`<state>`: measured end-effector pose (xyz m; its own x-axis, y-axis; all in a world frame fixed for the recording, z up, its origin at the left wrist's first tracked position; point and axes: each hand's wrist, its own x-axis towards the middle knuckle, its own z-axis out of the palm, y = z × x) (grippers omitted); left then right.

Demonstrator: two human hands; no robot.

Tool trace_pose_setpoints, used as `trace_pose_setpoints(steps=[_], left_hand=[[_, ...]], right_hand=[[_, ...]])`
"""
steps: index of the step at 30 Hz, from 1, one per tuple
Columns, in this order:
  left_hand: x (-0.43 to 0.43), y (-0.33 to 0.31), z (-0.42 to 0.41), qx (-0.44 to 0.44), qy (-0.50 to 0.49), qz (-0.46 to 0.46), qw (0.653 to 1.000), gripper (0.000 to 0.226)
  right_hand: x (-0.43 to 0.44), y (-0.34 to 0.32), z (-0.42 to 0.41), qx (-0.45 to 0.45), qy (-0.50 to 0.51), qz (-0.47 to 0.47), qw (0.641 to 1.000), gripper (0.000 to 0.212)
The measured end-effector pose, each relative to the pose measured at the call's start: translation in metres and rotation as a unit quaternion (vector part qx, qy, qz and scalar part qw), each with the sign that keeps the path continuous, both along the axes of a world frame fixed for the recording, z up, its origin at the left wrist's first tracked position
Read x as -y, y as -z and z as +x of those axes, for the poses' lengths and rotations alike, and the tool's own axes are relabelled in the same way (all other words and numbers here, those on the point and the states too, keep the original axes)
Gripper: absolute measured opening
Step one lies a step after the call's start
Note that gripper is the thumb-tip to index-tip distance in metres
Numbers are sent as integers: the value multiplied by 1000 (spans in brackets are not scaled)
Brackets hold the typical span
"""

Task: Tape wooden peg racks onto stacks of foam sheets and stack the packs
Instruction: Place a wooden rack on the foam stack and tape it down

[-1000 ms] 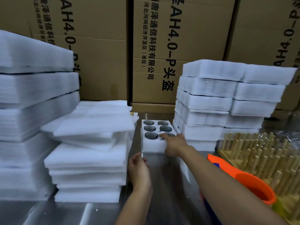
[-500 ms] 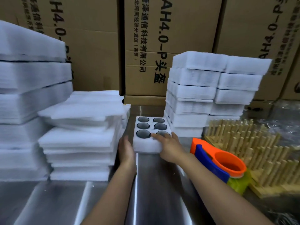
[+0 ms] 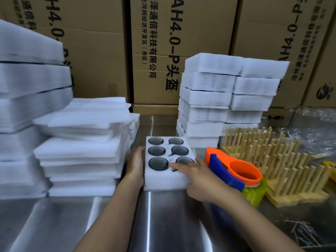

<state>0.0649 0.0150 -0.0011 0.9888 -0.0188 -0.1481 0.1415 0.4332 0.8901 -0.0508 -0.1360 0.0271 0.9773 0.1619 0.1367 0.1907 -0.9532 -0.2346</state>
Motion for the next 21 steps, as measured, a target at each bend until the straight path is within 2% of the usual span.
trace_pose_setpoints(steps=[5,10,13,15,18,19,21], left_hand=[[0,1,3,2,47,51,998,61],[2,-2,-1,-5,50,34,998,78],[5,-3,0,14,29,82,996,61],[6,-1,2,13,33,87,996,54],[5,0,2,14,40,80,996,49],[4,-1,2,17,39,90,995,46],[4,-5,-2,30,38,124,991,41]], right_hand=[[3,-5,-28,-34,-7,-4,999,80],[2,0,-45,-53,-1,-5,999,82],[-1,0,-47,-28,21,-10,999,81],[-4,-5,-44,-2,34,-48,998,75],[-14,-22,-32,86,59,-89,991,51],[-19,-28,-27,127,64,-72,987,43],[-33,-42,-15,187,46,25,981,37]])
